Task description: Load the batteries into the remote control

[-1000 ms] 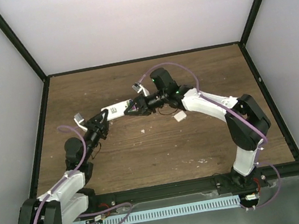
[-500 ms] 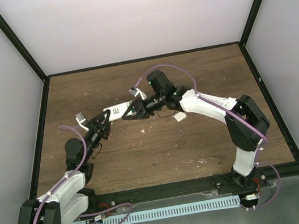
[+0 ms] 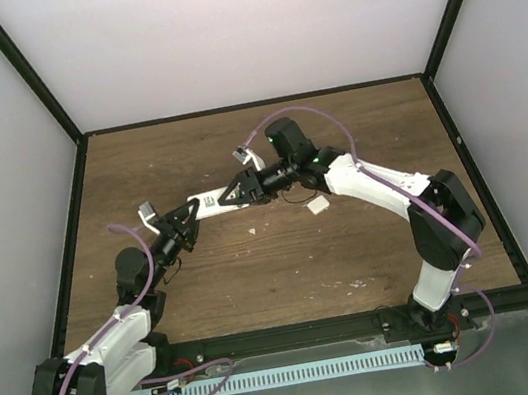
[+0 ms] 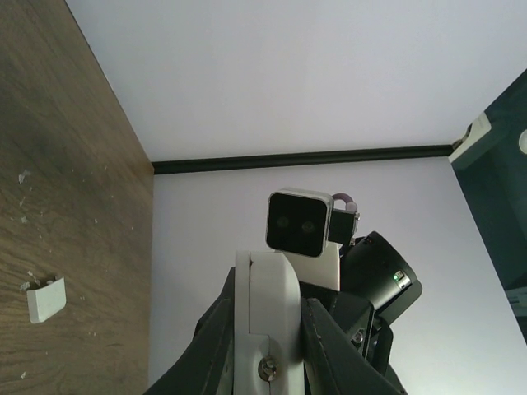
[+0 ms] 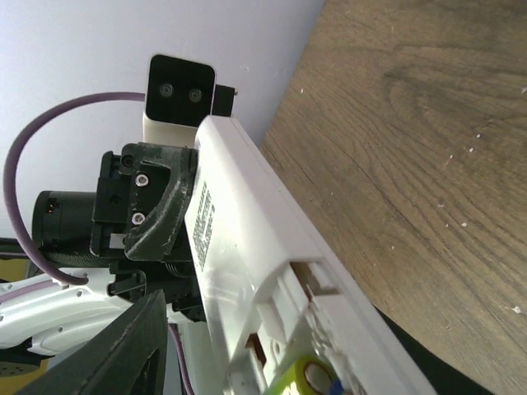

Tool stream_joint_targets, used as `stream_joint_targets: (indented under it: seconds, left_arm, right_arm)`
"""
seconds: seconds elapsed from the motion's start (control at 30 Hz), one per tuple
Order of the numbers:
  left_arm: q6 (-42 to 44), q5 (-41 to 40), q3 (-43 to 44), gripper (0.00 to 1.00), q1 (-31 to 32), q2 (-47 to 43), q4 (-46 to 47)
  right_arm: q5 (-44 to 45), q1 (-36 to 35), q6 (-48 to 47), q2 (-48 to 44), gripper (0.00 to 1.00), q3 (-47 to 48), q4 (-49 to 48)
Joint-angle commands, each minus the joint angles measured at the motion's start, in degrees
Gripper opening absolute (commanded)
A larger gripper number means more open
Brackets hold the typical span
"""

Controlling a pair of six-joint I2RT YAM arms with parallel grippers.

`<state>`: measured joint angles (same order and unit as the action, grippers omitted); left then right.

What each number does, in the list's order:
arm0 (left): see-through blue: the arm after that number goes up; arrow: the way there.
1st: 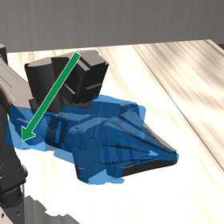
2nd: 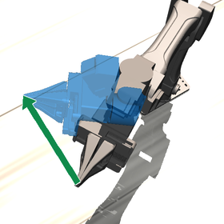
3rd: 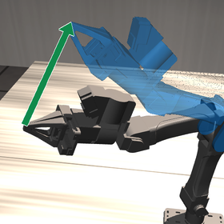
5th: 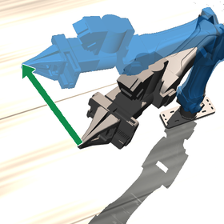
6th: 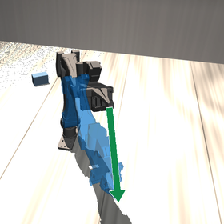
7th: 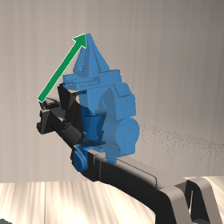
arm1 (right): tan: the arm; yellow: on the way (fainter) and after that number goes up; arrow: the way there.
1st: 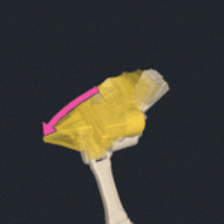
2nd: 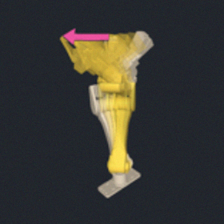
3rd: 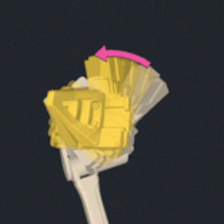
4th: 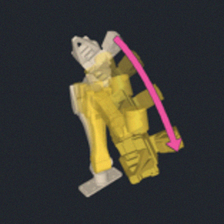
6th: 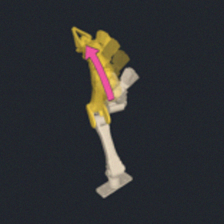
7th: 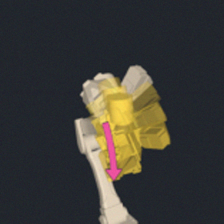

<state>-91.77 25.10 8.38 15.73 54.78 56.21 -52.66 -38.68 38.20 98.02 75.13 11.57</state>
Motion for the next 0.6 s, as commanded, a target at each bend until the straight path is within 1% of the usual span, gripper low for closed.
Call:
stream_joint_targets:
  seconds: [0.0, 0.57]
  left_arm:
    - [-1.18, -0.45, -0.56, 0.0, 0.17, -0.73, 0.4]
    - [-2.36, -0.35, 0.35, 0.0, 0.14, -0.13, -2.09]
  right_arm:
    - [-0.26, 1.54, -1.02, -3.65, 0.51, 0.12, 0.36]
    - [-1.26, 2.09, -4.87, -5.96, 0.52, -1.46, 4.23]
